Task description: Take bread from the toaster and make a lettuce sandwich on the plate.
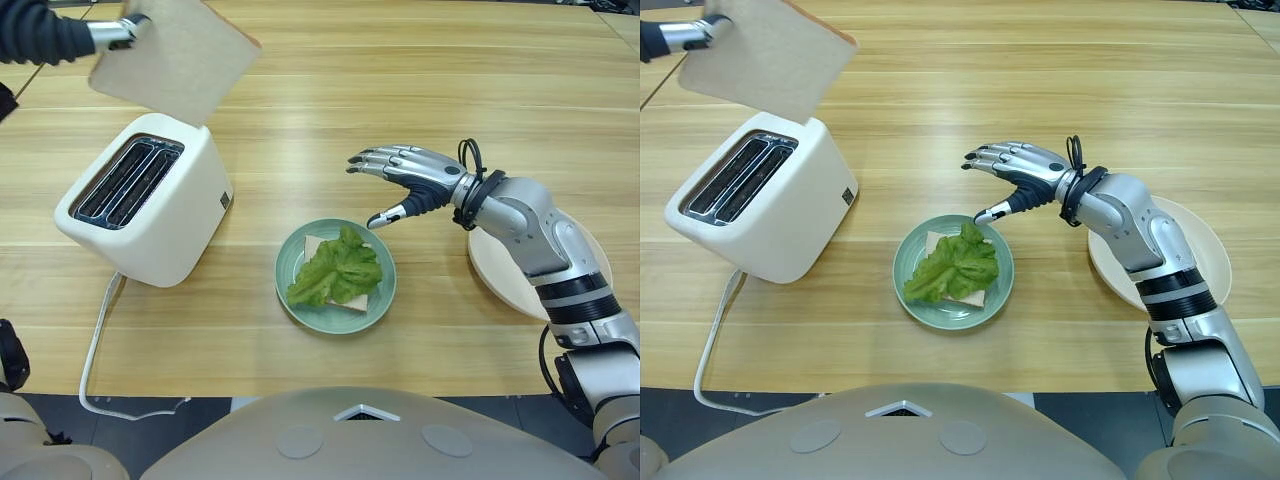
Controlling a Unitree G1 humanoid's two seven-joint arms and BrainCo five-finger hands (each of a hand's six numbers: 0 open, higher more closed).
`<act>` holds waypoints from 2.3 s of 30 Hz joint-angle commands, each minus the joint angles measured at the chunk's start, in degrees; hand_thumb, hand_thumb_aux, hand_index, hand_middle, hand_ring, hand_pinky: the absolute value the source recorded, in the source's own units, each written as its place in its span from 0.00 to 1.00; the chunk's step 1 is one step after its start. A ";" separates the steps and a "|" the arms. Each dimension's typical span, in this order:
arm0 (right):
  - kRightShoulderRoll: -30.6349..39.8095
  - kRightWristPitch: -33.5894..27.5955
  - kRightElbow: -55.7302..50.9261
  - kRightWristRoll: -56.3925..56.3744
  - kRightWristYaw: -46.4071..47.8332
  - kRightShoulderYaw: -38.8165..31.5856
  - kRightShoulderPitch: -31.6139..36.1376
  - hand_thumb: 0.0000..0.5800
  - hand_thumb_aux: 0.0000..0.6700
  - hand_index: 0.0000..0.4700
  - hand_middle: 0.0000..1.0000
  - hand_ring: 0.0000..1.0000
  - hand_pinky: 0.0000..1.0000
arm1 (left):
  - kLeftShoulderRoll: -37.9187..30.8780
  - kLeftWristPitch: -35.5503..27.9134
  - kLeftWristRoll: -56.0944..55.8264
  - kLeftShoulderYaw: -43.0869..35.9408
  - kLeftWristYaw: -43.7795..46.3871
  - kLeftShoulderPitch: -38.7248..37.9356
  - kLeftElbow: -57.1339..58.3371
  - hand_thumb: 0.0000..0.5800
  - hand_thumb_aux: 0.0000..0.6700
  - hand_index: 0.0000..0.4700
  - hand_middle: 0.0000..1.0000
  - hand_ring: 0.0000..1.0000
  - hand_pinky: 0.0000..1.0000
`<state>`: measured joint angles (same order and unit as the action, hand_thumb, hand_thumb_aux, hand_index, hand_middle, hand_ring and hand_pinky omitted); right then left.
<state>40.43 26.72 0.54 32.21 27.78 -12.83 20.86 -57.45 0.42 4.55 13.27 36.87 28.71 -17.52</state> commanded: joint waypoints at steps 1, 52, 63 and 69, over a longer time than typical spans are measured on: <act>1.48 0.02 -0.98 -0.68 -0.48 1.67 1.24 0.00 0.00 0.00 0.00 0.00 0.00 | 3.49 -1.74 -3.72 -3.54 1.72 -1.84 -3.07 1.00 1.00 1.00 0.00 0.00 0.00; 9.77 0.66 7.32 -23.08 7.51 12.23 -1.70 0.00 0.00 0.00 0.00 0.00 0.00 | 30.55 13.30 9.73 -47.18 23.64 9.45 24.77 1.00 1.00 1.00 0.00 0.00 0.00; 12.68 -2.31 32.64 -47.70 24.76 4.17 -13.56 0.00 0.00 0.00 0.00 0.00 0.00 | 34.83 20.79 12.10 -49.24 22.89 10.90 36.01 1.00 1.00 1.00 0.00 0.00 0.00; 8.92 -4.86 29.59 -34.73 28.13 -6.78 -13.40 0.00 0.00 0.00 0.00 0.00 0.00 | 36.76 23.96 13.04 -49.38 22.09 11.36 40.59 1.00 1.00 1.00 0.00 0.00 0.00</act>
<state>50.80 22.83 32.32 -8.15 54.65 -15.78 7.52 -21.27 23.41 16.57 -35.47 59.04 39.10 21.58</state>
